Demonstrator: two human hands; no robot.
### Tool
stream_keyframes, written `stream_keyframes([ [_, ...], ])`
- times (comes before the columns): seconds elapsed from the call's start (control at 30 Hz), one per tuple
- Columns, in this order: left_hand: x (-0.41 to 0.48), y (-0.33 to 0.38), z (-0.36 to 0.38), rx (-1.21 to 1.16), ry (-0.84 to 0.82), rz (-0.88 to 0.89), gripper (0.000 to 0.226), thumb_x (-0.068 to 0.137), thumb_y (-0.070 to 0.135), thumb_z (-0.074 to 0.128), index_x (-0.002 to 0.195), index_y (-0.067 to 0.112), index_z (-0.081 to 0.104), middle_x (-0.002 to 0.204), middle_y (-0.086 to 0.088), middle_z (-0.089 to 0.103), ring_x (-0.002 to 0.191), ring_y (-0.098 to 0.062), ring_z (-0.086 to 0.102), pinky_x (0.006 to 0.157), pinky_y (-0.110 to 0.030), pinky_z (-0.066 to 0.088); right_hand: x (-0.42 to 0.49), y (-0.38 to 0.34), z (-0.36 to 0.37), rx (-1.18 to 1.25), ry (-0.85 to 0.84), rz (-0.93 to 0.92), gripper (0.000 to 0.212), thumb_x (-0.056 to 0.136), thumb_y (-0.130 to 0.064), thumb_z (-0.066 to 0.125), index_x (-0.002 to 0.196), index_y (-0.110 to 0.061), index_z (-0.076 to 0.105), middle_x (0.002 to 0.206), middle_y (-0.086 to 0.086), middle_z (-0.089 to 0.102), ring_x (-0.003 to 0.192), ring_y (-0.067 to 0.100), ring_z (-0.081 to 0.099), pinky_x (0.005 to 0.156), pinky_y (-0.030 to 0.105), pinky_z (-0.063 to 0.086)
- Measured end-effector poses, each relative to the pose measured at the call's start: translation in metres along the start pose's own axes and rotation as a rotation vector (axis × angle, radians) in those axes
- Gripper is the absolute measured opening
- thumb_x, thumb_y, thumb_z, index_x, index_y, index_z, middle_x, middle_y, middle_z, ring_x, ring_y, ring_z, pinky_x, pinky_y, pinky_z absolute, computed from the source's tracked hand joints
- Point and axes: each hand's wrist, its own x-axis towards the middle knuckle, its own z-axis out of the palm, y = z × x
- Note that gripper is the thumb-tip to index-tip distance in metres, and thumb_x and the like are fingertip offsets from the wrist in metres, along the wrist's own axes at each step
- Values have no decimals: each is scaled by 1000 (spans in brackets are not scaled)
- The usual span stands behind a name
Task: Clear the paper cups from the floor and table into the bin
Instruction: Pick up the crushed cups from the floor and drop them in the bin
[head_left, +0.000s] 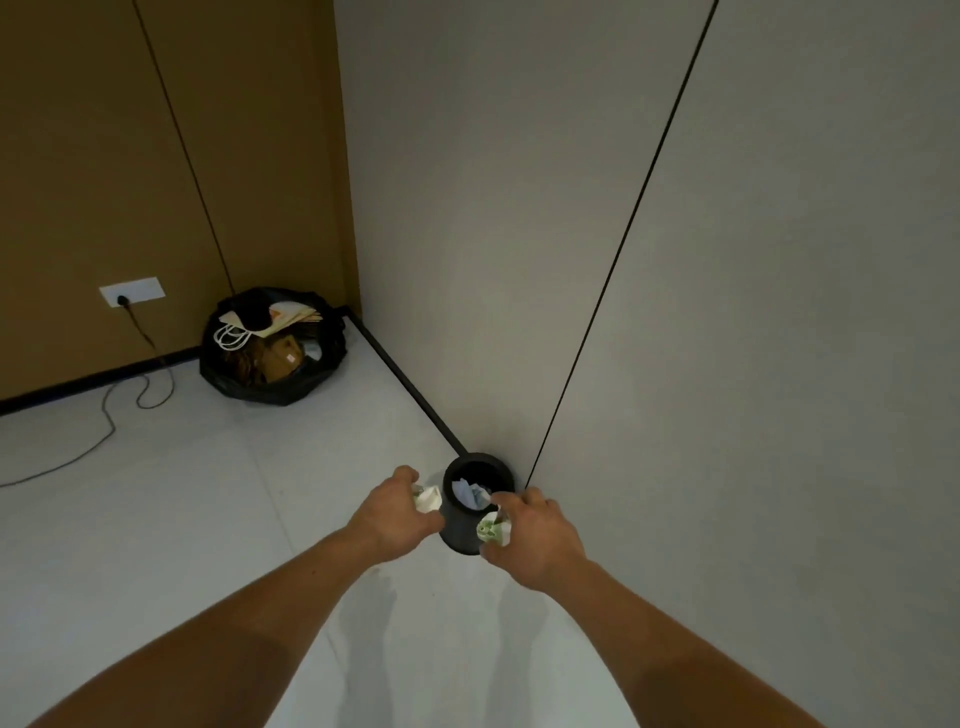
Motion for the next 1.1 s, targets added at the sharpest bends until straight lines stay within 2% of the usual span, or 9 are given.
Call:
stream_keyframes([
  [0.13, 67, 13, -19, 49, -91, 40, 66, 79, 29, 72, 133, 11, 38, 113, -5, 52, 92, -17, 53, 79, -27, 47, 44, -4, -9, 44, 8, 72, 72, 86, -50, 60, 149, -32, 31, 140, 3, 39, 123, 26, 42, 99, 33, 40],
  [0.27, 136, 26, -16, 80, -176, 65, 60, 78, 30, 73, 125, 11, 42, 119, -7, 56, 93, -18, 55, 82, -32, 50, 92, 12, -9, 69, -17, 140, 71, 86, -49, 58, 148, -30, 30, 139, 5, 41, 123, 27, 41, 99, 34, 40],
  [0.37, 194, 31, -6, 120, -241, 79, 65, 78, 32, 74, 129, 11, 40, 122, -7, 54, 97, -17, 52, 83, -29, 48, 142, 31, -6, 99, -57, 168, 72, 87, -47, 58, 149, -27, 28, 140, 5, 40, 125, 28, 39, 100, 34, 40],
  [0.5, 274, 32, 7, 121, -290, 11, 73, 77, 30, 75, 136, 13, 35, 127, -6, 51, 105, -18, 52, 84, -25, 43, 221, 56, 2, 83, -116, 160, 73, 88, -48, 59, 150, -25, 27, 142, 5, 37, 127, 26, 37, 102, 33, 40],
  [0.67, 371, 7, 44, 142, -373, -99, 78, 79, 29, 73, 142, 12, 31, 140, -9, 44, 124, -24, 46, 99, -29, 40, 318, 91, 23, 113, -176, 219, 76, 89, -47, 59, 151, -24, 23, 143, 6, 36, 126, 27, 38, 101, 35, 42],
  [0.8, 446, -33, 101, 128, -403, -125, 72, 80, 30, 71, 139, 12, 34, 135, -8, 47, 119, -24, 50, 92, -28, 41, 385, 121, 79, 103, -190, 271, 69, 88, -43, 61, 146, -24, 30, 139, 5, 40, 123, 24, 41, 100, 34, 44],
  [0.97, 549, -106, 202, 195, -468, -95, 73, 79, 31, 68, 141, 14, 33, 138, -11, 44, 123, -30, 48, 95, -32, 42, 475, 162, 199, 85, -201, 312, 66, 87, -36, 63, 144, -22, 34, 135, 6, 42, 123, 25, 39, 99, 33, 43],
  [1.1, 605, -166, 261, 298, -549, -25, 72, 80, 30, 68, 141, 13, 34, 139, -14, 40, 121, -34, 47, 97, -46, 45, 525, 196, 292, 60, -204, 345, 69, 86, -35, 63, 145, -21, 32, 134, 7, 42, 123, 28, 39, 95, 37, 43],
])
